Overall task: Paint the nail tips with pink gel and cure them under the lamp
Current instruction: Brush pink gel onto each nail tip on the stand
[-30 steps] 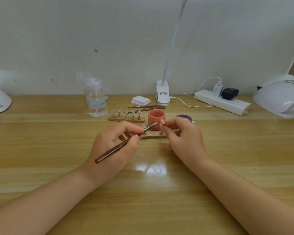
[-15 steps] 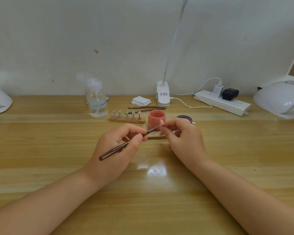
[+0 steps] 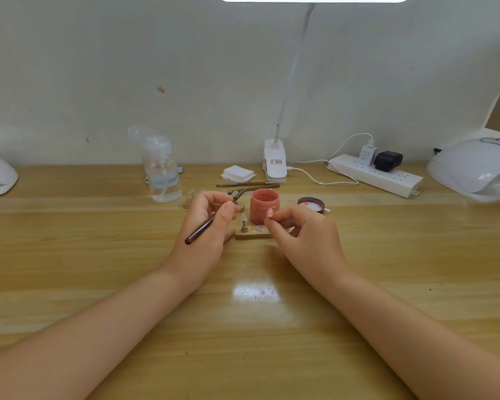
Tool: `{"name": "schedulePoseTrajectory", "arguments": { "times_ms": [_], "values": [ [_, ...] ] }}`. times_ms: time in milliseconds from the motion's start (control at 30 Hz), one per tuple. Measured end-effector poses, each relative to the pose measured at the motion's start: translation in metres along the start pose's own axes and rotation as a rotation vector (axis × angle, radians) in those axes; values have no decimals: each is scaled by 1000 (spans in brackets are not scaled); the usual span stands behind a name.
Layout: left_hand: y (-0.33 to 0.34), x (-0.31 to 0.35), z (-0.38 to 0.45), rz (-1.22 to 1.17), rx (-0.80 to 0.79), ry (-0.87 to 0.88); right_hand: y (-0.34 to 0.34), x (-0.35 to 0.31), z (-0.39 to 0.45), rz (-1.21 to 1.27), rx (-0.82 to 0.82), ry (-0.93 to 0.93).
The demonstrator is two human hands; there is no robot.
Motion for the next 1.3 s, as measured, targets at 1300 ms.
{"name": "schedulePoseTrajectory", "arguments": {
  "times_ms": [1300],
  "values": [
    [1,14,-14,22,10,121,13,-9,-3,-547,-62,-84]
  ]
}}
Point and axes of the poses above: each hand's wrist, its own z-axis towards the middle knuckle, its own y-axis out of the palm, x = y × z, the point moved 4 cm from there along z, towards the middle knuckle, and after that the axes turned 14 degrees about y, right-handed, at the moved point
